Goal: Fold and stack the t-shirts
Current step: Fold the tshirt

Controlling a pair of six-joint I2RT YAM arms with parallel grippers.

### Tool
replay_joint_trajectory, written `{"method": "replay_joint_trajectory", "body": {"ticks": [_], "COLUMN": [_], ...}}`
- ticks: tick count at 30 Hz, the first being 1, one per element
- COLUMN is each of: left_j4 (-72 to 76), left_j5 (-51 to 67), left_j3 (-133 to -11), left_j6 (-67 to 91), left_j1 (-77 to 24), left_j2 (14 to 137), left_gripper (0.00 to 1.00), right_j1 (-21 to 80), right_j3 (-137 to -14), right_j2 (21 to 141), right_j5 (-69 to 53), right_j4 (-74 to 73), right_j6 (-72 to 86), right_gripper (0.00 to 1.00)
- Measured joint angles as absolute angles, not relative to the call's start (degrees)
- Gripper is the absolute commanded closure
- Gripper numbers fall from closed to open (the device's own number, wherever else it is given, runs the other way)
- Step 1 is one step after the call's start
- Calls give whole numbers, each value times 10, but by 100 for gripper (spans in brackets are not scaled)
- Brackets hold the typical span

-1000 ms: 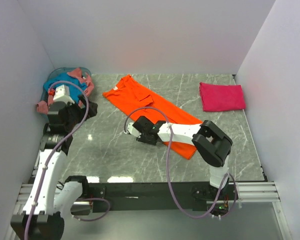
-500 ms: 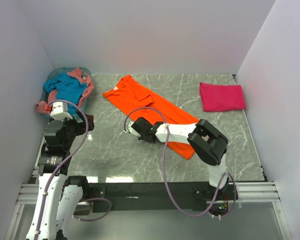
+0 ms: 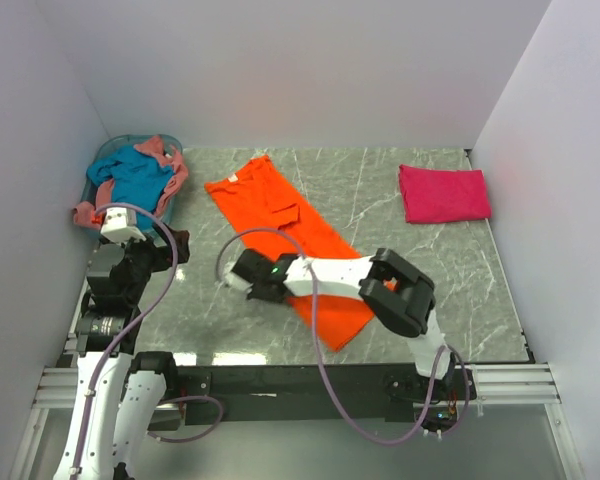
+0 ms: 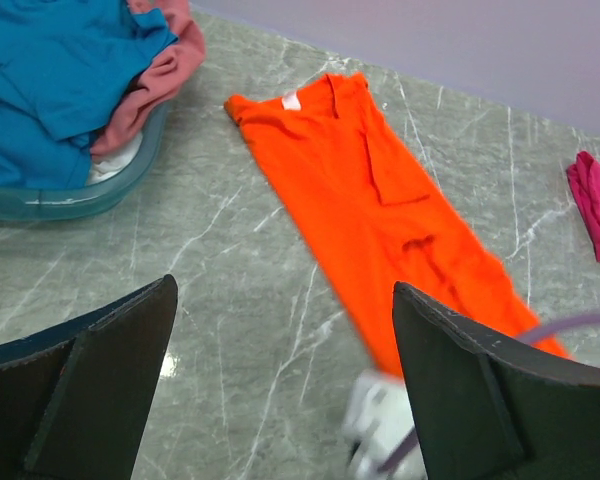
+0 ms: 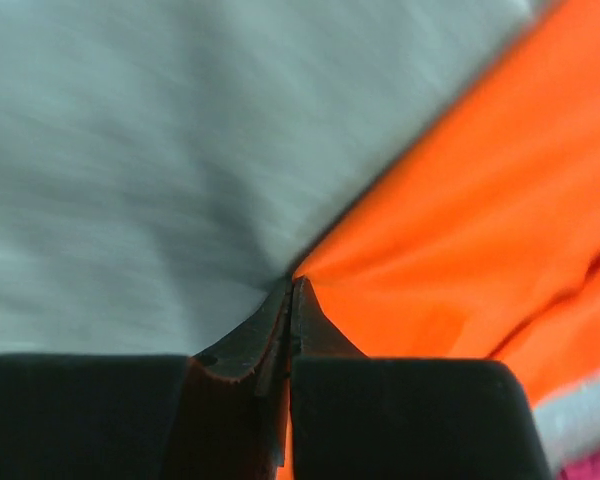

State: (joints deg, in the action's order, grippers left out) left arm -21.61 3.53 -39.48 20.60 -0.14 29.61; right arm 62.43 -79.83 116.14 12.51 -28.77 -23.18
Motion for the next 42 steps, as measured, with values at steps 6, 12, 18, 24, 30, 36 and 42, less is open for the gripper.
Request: {"method": "replay_joint_trajectory", "body": {"ticks": [6, 12, 18, 24, 30, 36, 42], "left_j4": [-207, -179, -126, -74, -74, -83, -88], "left_j5": [64, 129, 192, 214, 186, 144, 141], "left_j3": [-388, -380, -368, -368, -385, -387, -360], "left_j6": [207, 238, 342, 410, 397, 376, 388], "left_j1": [-1, -1, -1, -2, -21, -1, 19], "left_j2": [304, 359, 515, 716, 708, 601, 547], "left_gripper": [6, 5, 26, 28, 13, 0, 1], "right_j1": [705, 676, 445, 208, 175, 191, 197], "right_j3": [-867, -810, -793, -897, -1023, -1111, -1196], "right_j2": [1192, 1107, 962, 1067, 1263, 1365, 1420], "right_j5": [55, -13, -167, -319, -363, -372, -383], "right_j4": [-323, -358, -363, -340, -310, -303, -301], "right_j6": [-216, -232, -250, -165, -17, 111, 174], "right_gripper": [59, 40, 40, 41, 43, 44, 46]}}
